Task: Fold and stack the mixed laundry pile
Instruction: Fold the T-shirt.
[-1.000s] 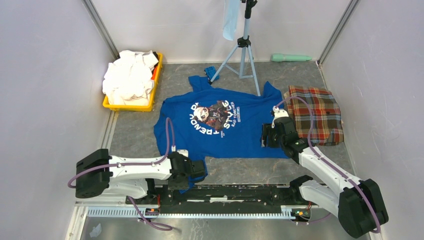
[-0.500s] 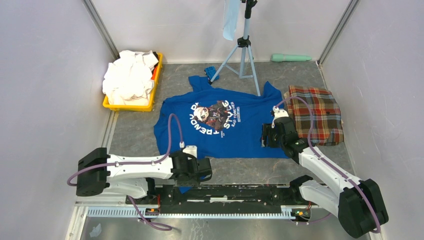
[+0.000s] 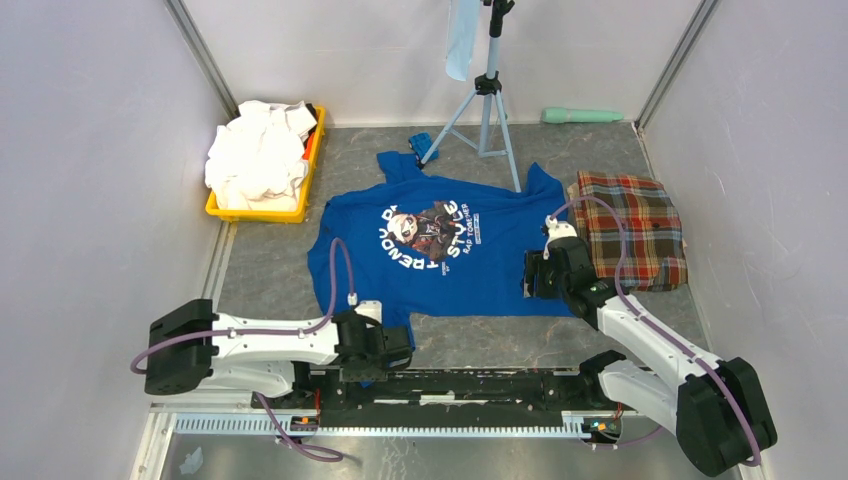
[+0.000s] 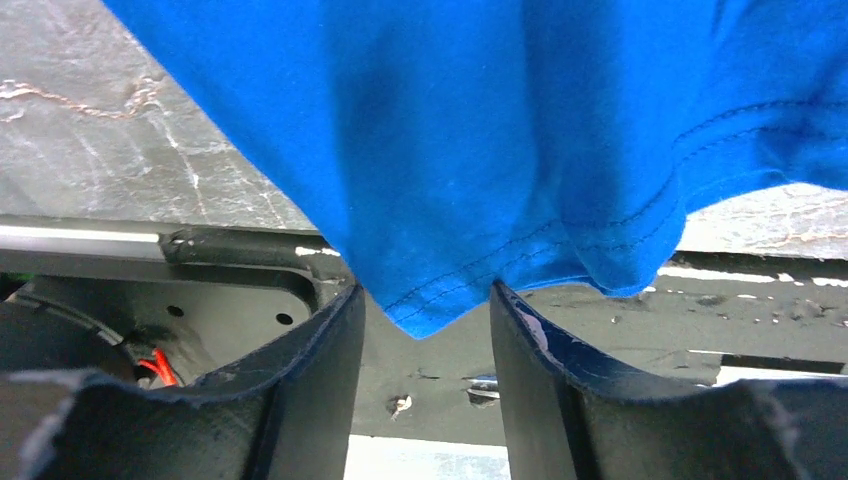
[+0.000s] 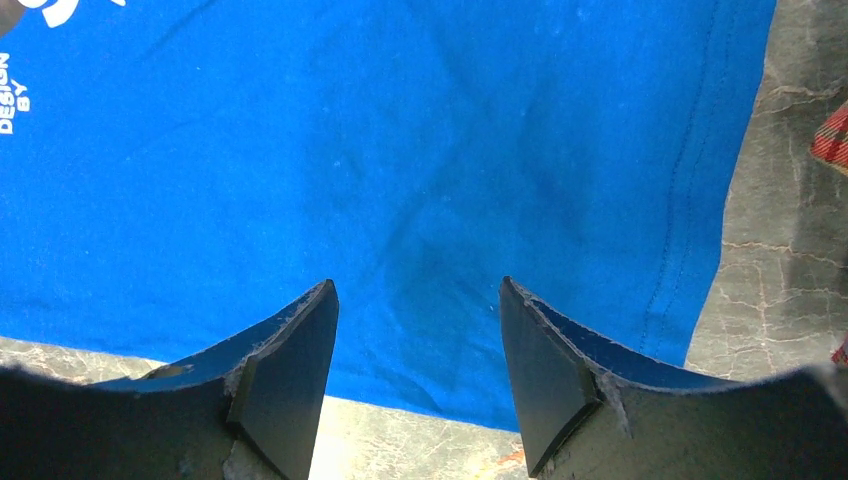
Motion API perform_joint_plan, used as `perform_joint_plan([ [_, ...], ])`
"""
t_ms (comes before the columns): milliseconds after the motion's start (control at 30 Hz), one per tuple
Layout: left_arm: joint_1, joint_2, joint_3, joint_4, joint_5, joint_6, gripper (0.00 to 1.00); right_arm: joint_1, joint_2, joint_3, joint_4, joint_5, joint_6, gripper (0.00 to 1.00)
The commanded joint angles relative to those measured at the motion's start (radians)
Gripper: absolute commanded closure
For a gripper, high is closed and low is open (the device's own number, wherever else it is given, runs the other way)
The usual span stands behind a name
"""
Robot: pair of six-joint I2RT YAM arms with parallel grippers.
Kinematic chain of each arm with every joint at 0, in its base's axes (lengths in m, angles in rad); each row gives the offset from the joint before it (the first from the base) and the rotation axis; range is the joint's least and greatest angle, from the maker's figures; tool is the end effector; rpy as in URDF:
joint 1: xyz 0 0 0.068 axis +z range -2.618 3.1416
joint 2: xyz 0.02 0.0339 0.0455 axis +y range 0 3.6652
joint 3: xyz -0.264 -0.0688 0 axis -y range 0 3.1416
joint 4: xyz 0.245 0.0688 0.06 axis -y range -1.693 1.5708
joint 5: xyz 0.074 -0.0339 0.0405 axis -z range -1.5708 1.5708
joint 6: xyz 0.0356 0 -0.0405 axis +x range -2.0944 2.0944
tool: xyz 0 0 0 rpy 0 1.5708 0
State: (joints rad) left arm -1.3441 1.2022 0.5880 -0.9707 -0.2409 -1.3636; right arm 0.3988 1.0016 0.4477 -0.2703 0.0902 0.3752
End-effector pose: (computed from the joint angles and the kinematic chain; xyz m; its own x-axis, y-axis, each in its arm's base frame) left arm 0.0438 -0.1522 0.1590 -0.9730 -0.0100 -0.2305 -0.0251 0.9977 0.0629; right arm 0.1782 0.0716 0.1777 -0.7504 0.0798 -0.6561 -0.0595 0.9805 0.1874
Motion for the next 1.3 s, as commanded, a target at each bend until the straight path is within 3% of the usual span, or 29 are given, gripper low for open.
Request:
perform_joint_plan([
  [0,-0.007,-0.030,-0.066,0.116,0.021,-0.081,0.45,0.003,-0.010,-0.010,0.029,0.013,-0.008,0.33],
  [133,-0.006,-0.001,-0.107,0.177,0.023,-0.095,0.52,0.004,-0.018,-0.007,0.015,0.020,-0.010,0.33],
  [267,-0.007,0.019,-0.101,0.201,0.014,-0.089,0.71,0.004,-0.038,0.000,-0.013,0.035,-0.015,0.33],
  [500,-0.006,0.015,0.029,0.075,-0.081,-0.045,0.93,0.003,-0.078,0.037,-0.128,0.173,0.071,0.33],
  [667,0.008,0.018,0.093,0.019,-0.162,-0.015,0.97,0.003,-0.107,0.064,-0.284,0.315,0.204,0.34],
  [900,0.044,0.007,0.122,0.021,-0.213,0.043,0.98,0.004,-0.182,-0.017,-0.362,0.411,0.336,0.34],
  [1100,0.065,-0.019,0.104,0.020,-0.214,0.071,0.98,0.004,-0.200,-0.041,-0.397,0.434,0.379,0.38],
  [1267,0.085,-0.074,0.066,0.025,-0.212,0.076,0.98,0.004,-0.184,-0.092,-0.337,0.392,0.366,0.49],
])
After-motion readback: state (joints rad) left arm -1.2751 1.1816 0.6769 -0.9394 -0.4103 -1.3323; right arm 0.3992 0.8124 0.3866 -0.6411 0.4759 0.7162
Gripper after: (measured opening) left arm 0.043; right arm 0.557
